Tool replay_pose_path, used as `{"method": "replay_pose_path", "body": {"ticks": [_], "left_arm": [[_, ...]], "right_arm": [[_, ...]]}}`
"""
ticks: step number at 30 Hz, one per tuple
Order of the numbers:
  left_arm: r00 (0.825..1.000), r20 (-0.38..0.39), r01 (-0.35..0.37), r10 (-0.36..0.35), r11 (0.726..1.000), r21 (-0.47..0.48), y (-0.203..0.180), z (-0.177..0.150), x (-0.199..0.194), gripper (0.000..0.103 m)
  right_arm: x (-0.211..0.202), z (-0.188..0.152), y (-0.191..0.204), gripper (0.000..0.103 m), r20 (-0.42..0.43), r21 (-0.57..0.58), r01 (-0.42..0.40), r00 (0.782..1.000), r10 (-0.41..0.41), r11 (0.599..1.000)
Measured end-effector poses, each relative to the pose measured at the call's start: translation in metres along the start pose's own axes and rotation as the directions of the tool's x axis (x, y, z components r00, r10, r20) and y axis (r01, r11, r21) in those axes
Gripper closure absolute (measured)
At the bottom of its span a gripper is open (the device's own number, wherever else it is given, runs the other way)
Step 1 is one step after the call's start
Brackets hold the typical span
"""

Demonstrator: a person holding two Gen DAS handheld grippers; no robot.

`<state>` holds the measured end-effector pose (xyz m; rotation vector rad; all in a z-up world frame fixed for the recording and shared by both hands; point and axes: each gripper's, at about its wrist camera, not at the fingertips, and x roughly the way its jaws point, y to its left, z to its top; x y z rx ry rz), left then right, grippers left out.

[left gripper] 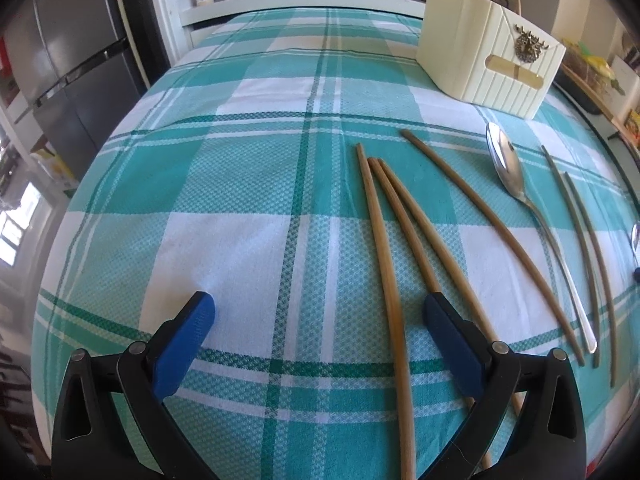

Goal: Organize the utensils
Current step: 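Lift the spoon with the right tool while the left tool grasps another chopstick, then carry the spoon and chopstick over the cream caddy and open both tools to drop them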

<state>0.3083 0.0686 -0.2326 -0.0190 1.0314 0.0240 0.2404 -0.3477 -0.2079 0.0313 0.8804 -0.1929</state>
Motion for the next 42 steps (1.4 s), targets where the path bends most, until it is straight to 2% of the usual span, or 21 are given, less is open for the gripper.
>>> {"method": "replay_pose_path", "body": {"ticks": [3, 5, 10, 15, 16, 19, 20, 21, 22, 23, 25, 28, 31, 36, 42], "left_arm": [[1.000, -0.002, 0.008, -0.008, 1.000, 0.012, 0.002, 0.006, 0.004, 0.000], [1.000, -0.005, 0.008, -0.008, 1.000, 0.015, 0.003, 0.010, 0.006, 0.000], [0.999, -0.038, 0.015, -0.014, 1.000, 0.026, 0.003, 0.028, 0.016, 0.000], [0.997, -0.081, 0.011, -0.009, 1.000, 0.016, 0.003, 0.051, 0.030, 0.001], [0.996, -0.084, 0.009, -0.008, 1.000, 0.013, 0.003, 0.054, 0.030, 0.007], [0.997, -0.076, 0.018, -0.016, 1.000, 0.021, -0.001, 0.063, 0.026, 0.040], [0.997, -0.077, 0.030, -0.027, 0.999, 0.027, -0.004, 0.065, 0.025, 0.058], [0.997, -0.074, 0.037, -0.034, 0.999, 0.033, -0.006, 0.067, 0.025, 0.067], [0.997, -0.072, 0.038, -0.035, 0.998, 0.040, -0.008, 0.067, 0.024, 0.078], [0.997, -0.070, 0.038, -0.035, 0.998, 0.047, -0.010, 0.068, 0.024, 0.086], [0.996, -0.066, 0.064, -0.061, 0.997, 0.043, -0.010, 0.068, 0.024, 0.096], [0.991, -0.059, 0.118, -0.118, 0.993, -0.005, -0.005, 0.067, 0.019, 0.098], [0.989, -0.005, 0.146, -0.146, 0.989, -0.019, -0.001, 0.065, -0.001, 0.098], [0.972, 0.114, 0.208, -0.204, 0.978, -0.019, 0.006, 0.063, -0.049, 0.098], [0.941, 0.217, 0.265, -0.259, 0.964, 0.005, 0.013, 0.064, -0.095, 0.099]], "right_arm": [[0.001, 0.001, -0.004, 0.052, -0.005, 0.006, -0.001, 1.000, 0.001, 1.000], [0.004, 0.003, -0.007, 0.051, -0.007, 0.015, -0.007, 1.000, 0.007, 1.000], [0.015, 0.017, -0.001, 0.050, 0.001, -0.024, -0.009, 1.000, 0.009, 1.000], [0.035, 0.042, 0.002, 0.050, 0.000, 0.000, -0.009, 1.000, 0.009, 1.000], [0.038, 0.046, 0.002, 0.050, 0.000, 0.006, -0.001, 1.000, 0.001, 1.000], [0.045, 0.054, 0.002, 0.052, -0.003, 0.022, 0.012, 1.000, -0.012, 1.000], [0.045, 0.055, 0.003, 0.058, 0.001, 0.017, 0.010, 1.000, -0.010, 1.000], [0.046, 0.056, 0.004, 0.066, 0.004, 0.010, 0.004, 1.000, -0.004, 1.000], [0.046, 0.056, 0.006, 0.067, 0.007, -0.002, 0.006, 1.000, -0.006, 1.000], [0.046, 0.057, 0.008, 0.067, 0.009, -0.013, 0.010, 1.000, -0.010, 1.000], [0.045, 0.058, 0.009, 0.067, 0.012, -0.020, -0.008, 1.000, 0.008, 1.000], [0.035, 0.057, 0.007, 0.067, 0.037, -0.007, -0.071, 0.997, 0.071, 0.997], [0.009, 0.058, 0.006, 0.067, 0.095, -0.008, -0.153, 0.984, 0.153, 0.988], [-0.045, 0.059, 0.012, 0.067, 0.185, -0.058, -0.286, 0.938, 0.292, 0.956], [-0.088, 0.058, 0.023, 0.067, 0.252, -0.092, -0.368, 0.890, 0.379, 0.925]]}}
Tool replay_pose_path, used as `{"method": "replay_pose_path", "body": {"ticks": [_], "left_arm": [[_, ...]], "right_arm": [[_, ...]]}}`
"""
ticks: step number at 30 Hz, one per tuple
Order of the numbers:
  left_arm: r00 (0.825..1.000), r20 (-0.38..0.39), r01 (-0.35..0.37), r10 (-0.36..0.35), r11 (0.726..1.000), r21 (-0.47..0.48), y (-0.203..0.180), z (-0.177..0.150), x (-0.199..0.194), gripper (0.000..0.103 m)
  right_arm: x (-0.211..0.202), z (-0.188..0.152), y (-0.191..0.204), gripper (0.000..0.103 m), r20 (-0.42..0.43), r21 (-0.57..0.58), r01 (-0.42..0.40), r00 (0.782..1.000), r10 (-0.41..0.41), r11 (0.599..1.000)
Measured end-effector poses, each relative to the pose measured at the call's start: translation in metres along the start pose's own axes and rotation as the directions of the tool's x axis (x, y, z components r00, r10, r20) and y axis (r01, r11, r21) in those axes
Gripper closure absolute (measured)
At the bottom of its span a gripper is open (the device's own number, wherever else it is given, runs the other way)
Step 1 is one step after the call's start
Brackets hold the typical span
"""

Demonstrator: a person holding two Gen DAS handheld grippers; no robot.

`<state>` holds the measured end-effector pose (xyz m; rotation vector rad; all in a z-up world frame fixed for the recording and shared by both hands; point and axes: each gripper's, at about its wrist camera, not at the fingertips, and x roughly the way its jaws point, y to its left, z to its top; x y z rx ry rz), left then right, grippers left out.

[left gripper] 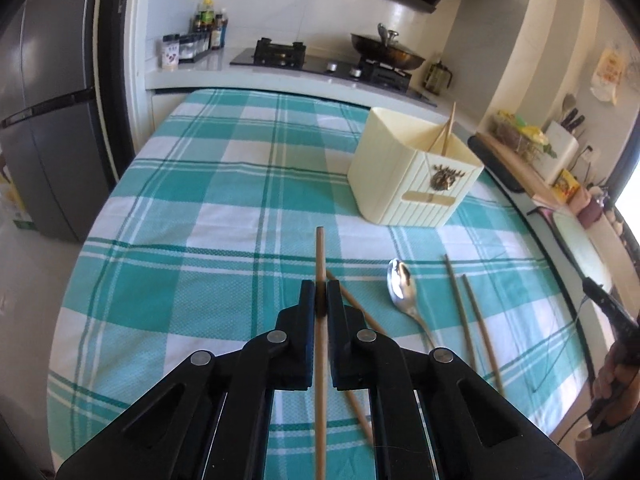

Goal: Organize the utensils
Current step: 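Carry the spoon and chopstick over the cream caddy and open both tools to drop them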

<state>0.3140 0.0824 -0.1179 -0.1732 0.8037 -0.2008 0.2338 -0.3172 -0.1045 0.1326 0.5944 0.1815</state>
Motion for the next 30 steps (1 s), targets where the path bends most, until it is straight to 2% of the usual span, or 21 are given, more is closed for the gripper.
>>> {"method": "replay_pose_path", "body": {"ticks": [8, 15, 25, 30], "left_arm": [[0.994, 0.092, 0.062, -0.063, 0.998, 0.018, -0.009, 0.010, -0.033, 0.099], [0.985, 0.108, 0.132, -0.132, 0.991, 0.004, -0.012, 0.030, -0.043, 0.099], [0.965, 0.173, 0.189, -0.196, 0.980, 0.055, -0.025, 0.081, -0.068, 0.099], [0.943, 0.231, 0.222, -0.240, 0.970, 0.102, -0.042, 0.122, -0.083, 0.099]], "right_arm": [[-0.013, 0.020, 0.025, 0.068, 0.051, -0.031, -0.038, 0.998, 0.039, 0.999], [-0.011, 0.051, 0.044, 0.068, 0.075, -0.082, -0.068, 0.994, 0.074, 0.994], [0.004, 0.108, 0.055, 0.068, 0.058, -0.106, -0.133, 0.989, 0.139, 0.986], [0.008, 0.142, 0.061, 0.068, 0.076, -0.121, -0.162, 0.982, 0.172, 0.979]]}}
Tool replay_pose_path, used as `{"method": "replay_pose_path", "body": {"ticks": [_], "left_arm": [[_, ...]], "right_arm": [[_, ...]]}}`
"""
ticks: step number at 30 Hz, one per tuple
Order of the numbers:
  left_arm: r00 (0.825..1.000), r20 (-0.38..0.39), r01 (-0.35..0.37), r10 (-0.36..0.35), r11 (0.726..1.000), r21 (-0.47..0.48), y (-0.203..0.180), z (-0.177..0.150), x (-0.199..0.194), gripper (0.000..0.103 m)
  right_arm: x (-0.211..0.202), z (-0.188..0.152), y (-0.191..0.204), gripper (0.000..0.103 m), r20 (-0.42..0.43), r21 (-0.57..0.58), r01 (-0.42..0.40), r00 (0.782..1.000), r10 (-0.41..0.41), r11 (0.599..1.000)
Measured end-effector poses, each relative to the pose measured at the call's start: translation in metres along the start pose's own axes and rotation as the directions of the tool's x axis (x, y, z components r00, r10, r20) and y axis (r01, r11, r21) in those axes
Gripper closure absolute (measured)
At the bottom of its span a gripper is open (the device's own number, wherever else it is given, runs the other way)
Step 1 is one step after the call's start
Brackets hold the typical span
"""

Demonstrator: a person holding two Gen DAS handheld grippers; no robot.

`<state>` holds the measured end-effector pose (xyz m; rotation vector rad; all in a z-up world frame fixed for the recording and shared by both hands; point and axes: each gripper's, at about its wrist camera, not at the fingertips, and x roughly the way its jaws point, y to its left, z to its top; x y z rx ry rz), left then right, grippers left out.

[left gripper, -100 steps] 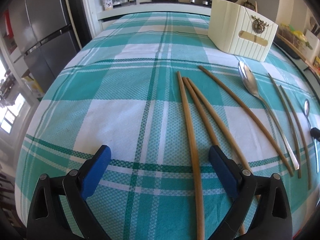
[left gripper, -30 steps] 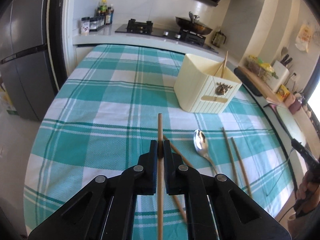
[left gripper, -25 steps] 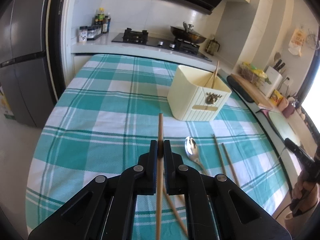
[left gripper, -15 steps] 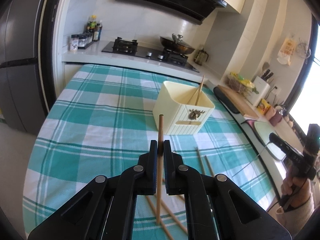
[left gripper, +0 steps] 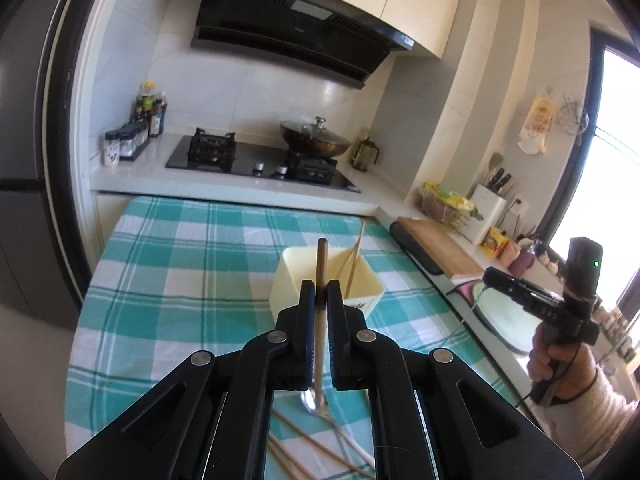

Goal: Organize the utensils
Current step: 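Carry the spoon and chopstick over the cream caddy and open both tools to drop them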

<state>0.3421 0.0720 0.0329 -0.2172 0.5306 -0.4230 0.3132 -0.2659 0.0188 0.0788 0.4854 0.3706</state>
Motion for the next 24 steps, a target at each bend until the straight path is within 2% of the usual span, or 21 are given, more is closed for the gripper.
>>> {"method": "replay_pose_path", "body": {"ticks": [9, 12, 15, 19, 24], "left_arm": [[0.989, 0.143, 0.034, -0.045, 0.996, 0.077, -0.032, 0.093, 0.027, 0.099], [0.983, 0.178, 0.025, -0.040, 0.996, 0.088, -0.037, 0.110, 0.047, 0.099], [0.979, 0.202, -0.021, -0.002, 0.993, 0.115, -0.041, 0.115, 0.073, 0.099], [0.985, 0.170, -0.065, 0.041, 0.989, 0.135, -0.036, 0.106, 0.118, 0.099], [0.995, 0.057, -0.085, 0.080, 0.992, 0.094, -0.014, 0.081, 0.180, 0.099]], "right_arm": [[0.039, 0.080, 0.009, 0.068, 0.073, -0.058, -0.005, 0.997, 0.010, 0.998], [0.054, 0.100, 0.010, 0.068, 0.104, -0.067, -0.005, 0.994, 0.012, 0.998], [0.075, 0.108, 0.007, 0.068, 0.119, -0.063, -0.005, 0.993, 0.013, 0.998], [0.115, 0.101, -0.006, 0.068, 0.094, -0.036, 0.006, 0.996, -0.003, 0.999], [0.171, 0.071, -0.026, 0.068, -0.022, -0.002, 0.035, 0.999, -0.035, 0.999]]}}
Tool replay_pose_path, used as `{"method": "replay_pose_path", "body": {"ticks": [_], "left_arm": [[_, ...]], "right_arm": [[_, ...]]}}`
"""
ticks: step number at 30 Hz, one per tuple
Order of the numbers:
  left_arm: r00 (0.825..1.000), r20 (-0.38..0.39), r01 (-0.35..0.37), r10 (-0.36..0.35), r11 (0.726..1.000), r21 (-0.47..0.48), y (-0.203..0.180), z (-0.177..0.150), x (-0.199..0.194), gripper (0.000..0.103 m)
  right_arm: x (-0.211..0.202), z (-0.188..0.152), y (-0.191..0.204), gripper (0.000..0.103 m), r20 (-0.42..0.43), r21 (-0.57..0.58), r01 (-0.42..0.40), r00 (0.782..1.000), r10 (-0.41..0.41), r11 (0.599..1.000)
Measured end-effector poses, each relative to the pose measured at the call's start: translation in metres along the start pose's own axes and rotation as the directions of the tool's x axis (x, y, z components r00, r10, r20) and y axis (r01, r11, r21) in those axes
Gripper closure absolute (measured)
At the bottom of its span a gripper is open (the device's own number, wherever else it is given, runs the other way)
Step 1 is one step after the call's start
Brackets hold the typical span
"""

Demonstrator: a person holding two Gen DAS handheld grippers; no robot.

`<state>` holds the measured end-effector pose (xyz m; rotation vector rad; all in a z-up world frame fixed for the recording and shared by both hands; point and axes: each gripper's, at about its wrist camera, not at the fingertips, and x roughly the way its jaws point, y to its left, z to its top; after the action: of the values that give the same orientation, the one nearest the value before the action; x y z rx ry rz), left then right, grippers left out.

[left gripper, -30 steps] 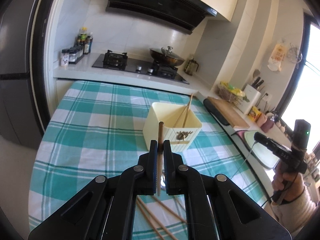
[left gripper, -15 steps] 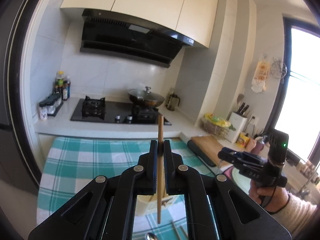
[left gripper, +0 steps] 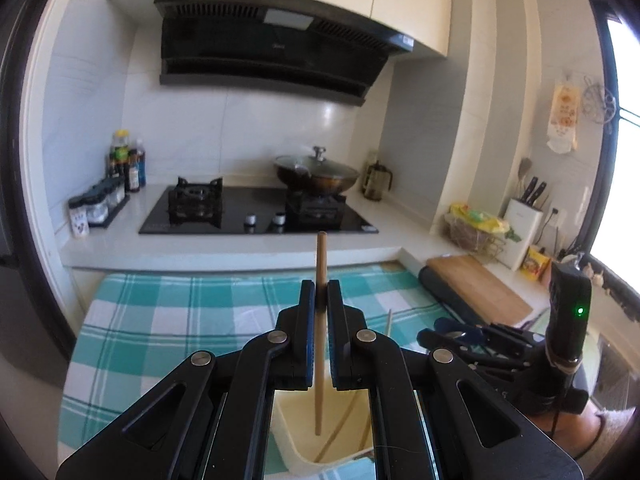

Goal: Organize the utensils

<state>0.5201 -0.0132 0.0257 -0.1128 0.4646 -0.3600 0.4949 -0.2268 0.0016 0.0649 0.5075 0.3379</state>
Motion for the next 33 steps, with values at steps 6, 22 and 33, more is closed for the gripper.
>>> {"method": "replay_pose_path", "body": {"ticks": [6, 22, 33], "left_arm": [[0.987, -0.160, -0.012, 0.004, 0.999, -0.052, 0.014, -0.039, 0.052, 0.099], [0.955, -0.292, -0.052, 0.048, 0.999, -0.009, 0.025, -0.077, -0.026, 0.028], [0.879, -0.415, -0.278, 0.233, 0.959, -0.050, 0.066, -0.261, -0.111, 0.018]], "right_arm": [[0.044, -0.033, -0.013, 0.068, -0.142, 0.022, 0.047, 0.989, -0.043, 0.999], [-0.029, -0.060, -0.018, 0.051, -0.141, 0.042, 0.090, 0.987, -0.083, 0.995], [-0.121, -0.255, -0.026, 0.049, -0.277, -0.003, 0.275, 0.924, -0.265, 0.961]]}}
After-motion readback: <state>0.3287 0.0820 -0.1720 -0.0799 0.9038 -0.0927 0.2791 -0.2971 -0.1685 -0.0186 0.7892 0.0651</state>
